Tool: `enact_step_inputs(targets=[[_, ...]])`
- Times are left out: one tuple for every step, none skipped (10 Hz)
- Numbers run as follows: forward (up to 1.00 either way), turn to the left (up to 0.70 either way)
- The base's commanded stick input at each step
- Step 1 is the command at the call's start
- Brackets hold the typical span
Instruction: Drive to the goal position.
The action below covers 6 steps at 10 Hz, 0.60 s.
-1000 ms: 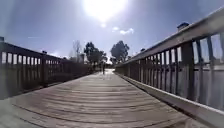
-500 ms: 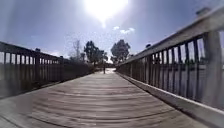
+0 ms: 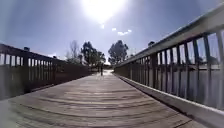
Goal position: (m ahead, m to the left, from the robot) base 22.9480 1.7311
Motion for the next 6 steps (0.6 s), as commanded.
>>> enact_step_inputs(targets=[[0.70,0.00],[0.70,0.00],[0.70,0.00],[0.70,0.00],[0.70,0.00],[0.70,0.00]])
